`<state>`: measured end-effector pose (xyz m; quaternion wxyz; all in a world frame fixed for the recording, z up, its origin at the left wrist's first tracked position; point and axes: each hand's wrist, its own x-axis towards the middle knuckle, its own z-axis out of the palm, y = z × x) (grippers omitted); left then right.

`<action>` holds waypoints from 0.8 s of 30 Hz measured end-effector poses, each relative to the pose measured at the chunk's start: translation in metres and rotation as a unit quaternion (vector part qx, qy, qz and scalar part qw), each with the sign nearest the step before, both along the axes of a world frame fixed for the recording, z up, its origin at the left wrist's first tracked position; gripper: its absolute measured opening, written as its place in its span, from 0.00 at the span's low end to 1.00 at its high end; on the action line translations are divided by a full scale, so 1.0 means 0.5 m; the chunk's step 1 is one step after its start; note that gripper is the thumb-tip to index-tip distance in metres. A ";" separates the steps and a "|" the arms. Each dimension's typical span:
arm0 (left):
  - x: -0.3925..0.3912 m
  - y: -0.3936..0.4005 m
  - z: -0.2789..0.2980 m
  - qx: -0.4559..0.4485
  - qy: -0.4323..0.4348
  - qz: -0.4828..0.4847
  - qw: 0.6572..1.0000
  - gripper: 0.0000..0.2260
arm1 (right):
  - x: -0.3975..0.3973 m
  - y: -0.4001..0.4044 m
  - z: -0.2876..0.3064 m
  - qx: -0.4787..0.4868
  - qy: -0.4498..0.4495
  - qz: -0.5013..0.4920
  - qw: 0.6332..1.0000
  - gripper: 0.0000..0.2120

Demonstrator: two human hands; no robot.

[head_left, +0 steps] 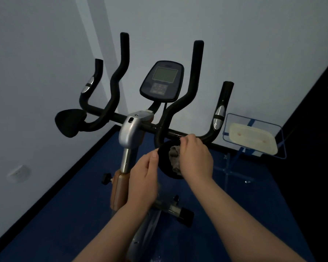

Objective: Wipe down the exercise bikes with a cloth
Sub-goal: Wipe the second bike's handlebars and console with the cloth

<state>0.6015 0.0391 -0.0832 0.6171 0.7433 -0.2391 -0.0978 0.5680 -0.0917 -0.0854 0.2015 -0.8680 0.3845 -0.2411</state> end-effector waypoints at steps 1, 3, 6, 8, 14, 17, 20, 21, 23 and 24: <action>0.004 0.002 -0.002 0.002 0.000 -0.007 1.000 0.11 | -0.002 0.006 -0.003 0.003 -0.019 -0.015 1.000 0.17; 0.011 0.004 -0.004 0.008 -0.004 -0.020 1.000 0.11 | -0.006 0.018 -0.008 0.007 -0.052 -0.040 0.998 0.16; 0.026 0.008 -0.005 0.017 -0.024 -0.038 0.999 0.11 | -0.012 0.037 -0.020 0.019 -0.115 -0.067 0.991 0.14; 0.035 0.011 -0.006 0.013 -0.033 -0.058 0.998 0.11 | -0.016 0.054 -0.035 0.014 -0.162 -0.079 0.983 0.13; 0.041 0.012 -0.019 0.004 -0.047 -0.081 0.996 0.15 | -0.016 0.099 -0.076 -0.039 -0.242 -0.132 0.960 0.17; 0.042 0.010 -0.019 0.004 -0.048 -0.082 0.995 0.16 | -0.017 0.118 -0.086 -0.024 -0.274 -0.134 0.952 0.21; 0.044 0.008 -0.017 0.003 -0.039 -0.073 0.997 0.15 | -0.036 0.125 -0.086 0.074 -0.283 -0.086 0.953 0.23; 0.042 0.007 -0.016 0.001 -0.037 -0.069 0.997 0.15 | -0.048 0.117 -0.082 0.114 -0.271 -0.061 0.954 0.22; 0.039 0.004 -0.012 -0.003 -0.033 -0.054 0.998 0.14 | -0.078 0.090 -0.074 0.157 -0.238 -0.021 0.958 0.18; 0.036 0.002 -0.011 -0.004 -0.030 -0.045 0.999 0.14 | -0.096 0.075 -0.066 0.157 -0.229 -0.008 0.960 0.14</action>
